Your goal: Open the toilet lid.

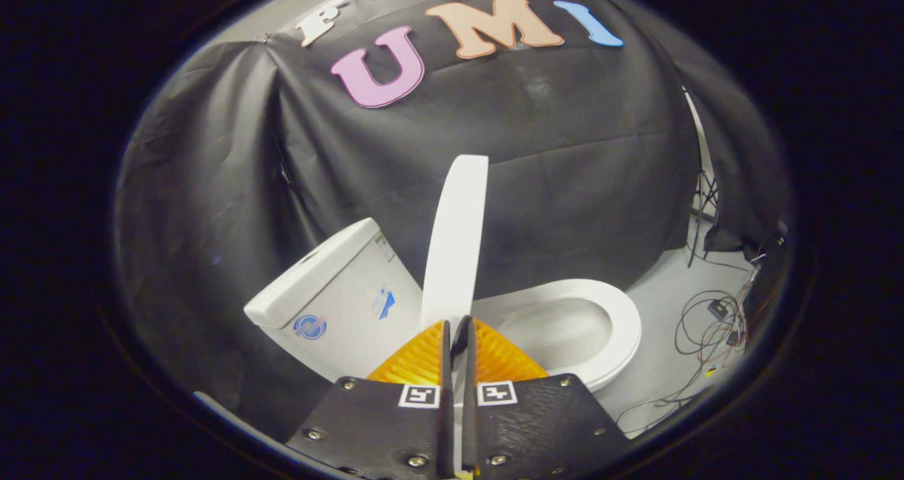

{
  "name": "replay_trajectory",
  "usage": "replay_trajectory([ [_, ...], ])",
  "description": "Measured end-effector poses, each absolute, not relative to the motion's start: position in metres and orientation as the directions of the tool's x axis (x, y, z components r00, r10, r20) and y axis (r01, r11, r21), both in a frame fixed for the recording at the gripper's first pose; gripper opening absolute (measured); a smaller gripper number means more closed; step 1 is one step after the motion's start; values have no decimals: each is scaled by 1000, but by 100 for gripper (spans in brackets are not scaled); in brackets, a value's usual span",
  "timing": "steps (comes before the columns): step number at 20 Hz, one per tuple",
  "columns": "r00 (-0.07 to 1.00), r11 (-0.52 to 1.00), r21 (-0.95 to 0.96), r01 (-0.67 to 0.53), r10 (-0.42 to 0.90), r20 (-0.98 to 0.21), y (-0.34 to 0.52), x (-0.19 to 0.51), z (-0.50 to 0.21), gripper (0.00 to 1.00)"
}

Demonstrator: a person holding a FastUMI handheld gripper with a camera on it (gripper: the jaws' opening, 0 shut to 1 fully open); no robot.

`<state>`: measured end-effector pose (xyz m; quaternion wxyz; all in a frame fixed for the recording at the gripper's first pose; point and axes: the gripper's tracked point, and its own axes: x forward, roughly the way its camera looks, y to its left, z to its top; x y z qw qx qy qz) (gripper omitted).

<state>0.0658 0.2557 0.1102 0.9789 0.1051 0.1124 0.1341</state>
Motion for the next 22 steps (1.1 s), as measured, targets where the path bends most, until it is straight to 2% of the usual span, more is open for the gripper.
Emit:
replay_trajectory([
  [6,963,979,114,-169,189,-190,270,63,115,5],
  [22,975,984,15,-180,180,-126,333,50,126,5],
])
